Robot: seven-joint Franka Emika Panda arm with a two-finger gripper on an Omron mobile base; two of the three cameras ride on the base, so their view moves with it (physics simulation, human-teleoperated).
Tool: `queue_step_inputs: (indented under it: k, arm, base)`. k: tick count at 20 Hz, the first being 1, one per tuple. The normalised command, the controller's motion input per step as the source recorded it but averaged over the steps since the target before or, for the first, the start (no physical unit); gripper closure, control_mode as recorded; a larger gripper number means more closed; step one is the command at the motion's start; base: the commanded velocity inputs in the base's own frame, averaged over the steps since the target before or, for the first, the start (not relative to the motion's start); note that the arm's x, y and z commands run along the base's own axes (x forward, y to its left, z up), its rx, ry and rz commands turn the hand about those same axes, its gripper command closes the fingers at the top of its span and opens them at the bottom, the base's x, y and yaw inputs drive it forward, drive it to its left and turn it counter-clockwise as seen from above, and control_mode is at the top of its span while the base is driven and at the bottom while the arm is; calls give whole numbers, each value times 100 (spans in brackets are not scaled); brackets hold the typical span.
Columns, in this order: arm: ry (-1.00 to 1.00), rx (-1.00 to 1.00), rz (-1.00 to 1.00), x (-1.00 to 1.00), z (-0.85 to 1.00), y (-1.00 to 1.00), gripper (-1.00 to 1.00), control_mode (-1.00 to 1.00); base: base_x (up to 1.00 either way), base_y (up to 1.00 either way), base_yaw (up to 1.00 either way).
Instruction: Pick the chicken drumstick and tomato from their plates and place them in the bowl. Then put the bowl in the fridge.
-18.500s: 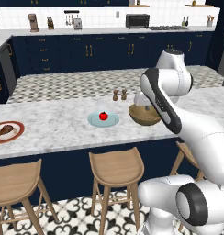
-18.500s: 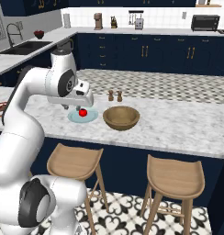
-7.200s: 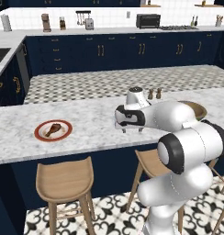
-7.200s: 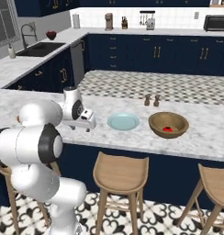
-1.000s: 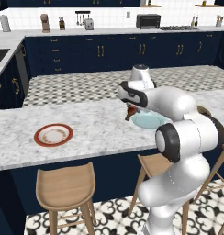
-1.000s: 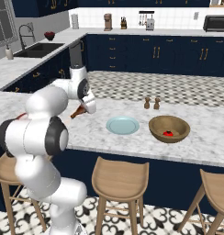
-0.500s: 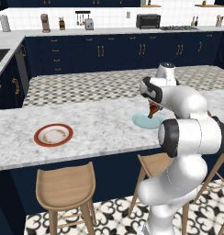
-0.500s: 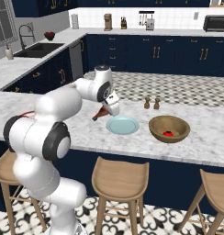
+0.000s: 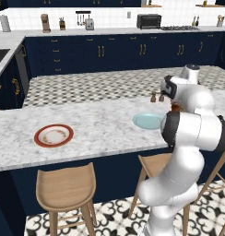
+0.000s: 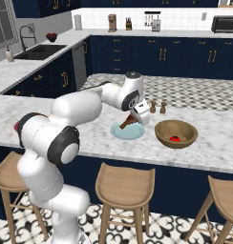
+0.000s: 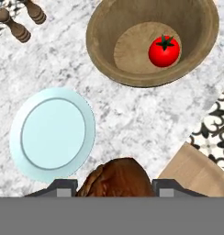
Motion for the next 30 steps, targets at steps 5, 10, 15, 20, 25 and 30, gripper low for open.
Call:
queue_step_inputs:
  k: [5, 10, 15, 20, 25, 30]
  arm:
    - [0, -1, -12, 12, 0, -100, 100, -100]
    - [0, -1, -5, 29, -9, -97, 100, -100]
    - [0, 0, -2, 34, -33, -65, 100, -100]
    - [0, 0, -1, 35, -33, -20, 100, -100]
    - [0, 0, -1, 34, -24, 0, 100, -100]
    - [0, 0, 0, 3, -39, 0, -100, -100]
  base:
    - [0, 0, 0]
    - [0, 0, 0]
    - [0, 0, 0]
    - [0, 0, 0]
    - [0, 0, 0]
    - [0, 0, 0]
